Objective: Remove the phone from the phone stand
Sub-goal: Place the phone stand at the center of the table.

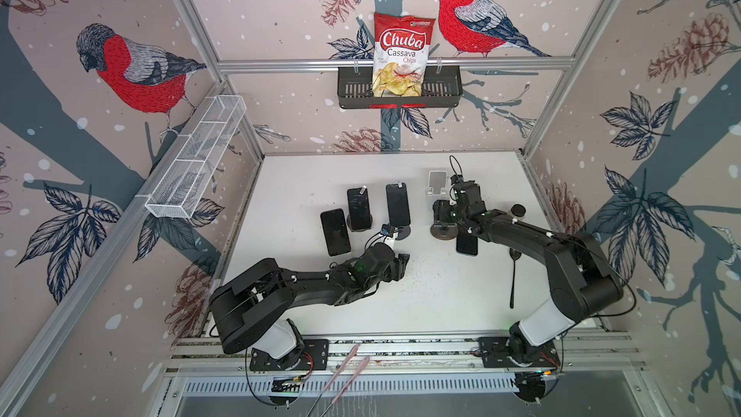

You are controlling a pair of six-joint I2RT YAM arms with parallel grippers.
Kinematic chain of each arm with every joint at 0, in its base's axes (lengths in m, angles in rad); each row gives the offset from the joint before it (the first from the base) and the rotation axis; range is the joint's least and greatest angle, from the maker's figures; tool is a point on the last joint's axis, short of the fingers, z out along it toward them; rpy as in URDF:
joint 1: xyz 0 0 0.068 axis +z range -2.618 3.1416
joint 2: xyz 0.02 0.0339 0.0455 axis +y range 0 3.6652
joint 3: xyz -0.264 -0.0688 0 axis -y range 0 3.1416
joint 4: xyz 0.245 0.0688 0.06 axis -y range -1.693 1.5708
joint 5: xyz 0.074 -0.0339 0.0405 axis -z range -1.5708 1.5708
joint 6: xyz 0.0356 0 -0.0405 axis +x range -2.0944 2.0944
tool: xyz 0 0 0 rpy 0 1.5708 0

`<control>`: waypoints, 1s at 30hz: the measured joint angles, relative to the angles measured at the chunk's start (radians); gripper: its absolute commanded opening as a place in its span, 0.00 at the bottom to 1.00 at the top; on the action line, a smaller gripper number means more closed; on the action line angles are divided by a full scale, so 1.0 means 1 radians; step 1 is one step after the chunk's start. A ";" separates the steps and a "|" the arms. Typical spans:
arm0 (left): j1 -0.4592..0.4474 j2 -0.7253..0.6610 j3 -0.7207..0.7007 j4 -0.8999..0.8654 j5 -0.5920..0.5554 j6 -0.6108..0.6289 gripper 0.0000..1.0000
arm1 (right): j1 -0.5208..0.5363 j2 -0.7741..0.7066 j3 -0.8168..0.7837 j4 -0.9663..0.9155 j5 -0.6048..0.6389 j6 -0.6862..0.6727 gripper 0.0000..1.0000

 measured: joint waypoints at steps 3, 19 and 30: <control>0.000 0.000 0.000 0.000 -0.003 0.000 0.59 | 0.003 -0.021 -0.023 0.008 0.000 -0.006 0.67; 0.000 -0.016 -0.010 -0.003 -0.024 -0.003 0.58 | 0.048 -0.085 -0.098 0.053 0.008 -0.001 0.67; 0.006 -0.029 -0.026 -0.002 -0.043 -0.021 0.58 | 0.069 -0.076 -0.084 0.096 0.023 0.019 0.67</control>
